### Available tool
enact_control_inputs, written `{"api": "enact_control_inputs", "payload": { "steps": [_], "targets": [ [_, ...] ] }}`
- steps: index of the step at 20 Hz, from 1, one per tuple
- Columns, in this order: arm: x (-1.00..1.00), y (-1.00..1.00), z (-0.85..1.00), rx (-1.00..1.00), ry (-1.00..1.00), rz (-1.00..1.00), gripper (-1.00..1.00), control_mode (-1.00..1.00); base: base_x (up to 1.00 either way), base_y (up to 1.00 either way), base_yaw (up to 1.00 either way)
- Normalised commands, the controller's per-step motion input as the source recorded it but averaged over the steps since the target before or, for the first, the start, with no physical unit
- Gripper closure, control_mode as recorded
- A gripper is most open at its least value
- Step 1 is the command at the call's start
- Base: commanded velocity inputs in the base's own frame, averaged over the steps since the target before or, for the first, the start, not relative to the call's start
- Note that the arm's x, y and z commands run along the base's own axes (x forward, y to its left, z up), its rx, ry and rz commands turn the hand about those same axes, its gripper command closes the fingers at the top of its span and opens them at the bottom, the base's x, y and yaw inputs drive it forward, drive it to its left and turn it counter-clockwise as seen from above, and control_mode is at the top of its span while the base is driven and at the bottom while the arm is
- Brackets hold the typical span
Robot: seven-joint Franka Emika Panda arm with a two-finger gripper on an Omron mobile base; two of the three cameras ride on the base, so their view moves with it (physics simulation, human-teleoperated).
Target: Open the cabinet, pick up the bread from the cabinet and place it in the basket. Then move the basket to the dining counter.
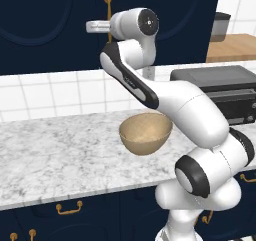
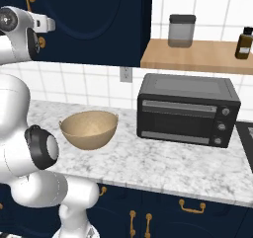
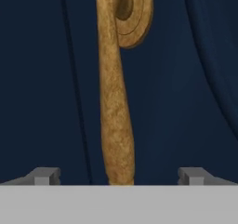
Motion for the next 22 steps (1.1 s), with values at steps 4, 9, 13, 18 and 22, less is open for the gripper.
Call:
{"api": "enact_control_inputs", "payload": {
  "steps": [4, 9, 13, 18, 22],
  "targets": [
    [0.33, 0.01, -0.01, 0.0, 0.0, 0.0, -1.0, -1.0, 0.0, 0.0, 0.0],
    [0.12, 0.0, -0.11, 0.0, -0.04, 0.0, 1.0, -1.0, 0.0, 0.0, 0.0],
    [0.04, 0.0, -0.03, 0.0, -0.04, 0.0, 1.0, -1.0, 0.0, 0.0, 0.0],
    [0.0, 0.01, 0.0, 0.0, -0.02, 0.0, 1.0, -1.0, 0.0, 0.0, 0.0],
    [-0.34, 0.03, 0.14, 0.0, 0.0, 0.0, 1.0, -1.0, 0.0, 0.0, 0.0]
  ]
}}
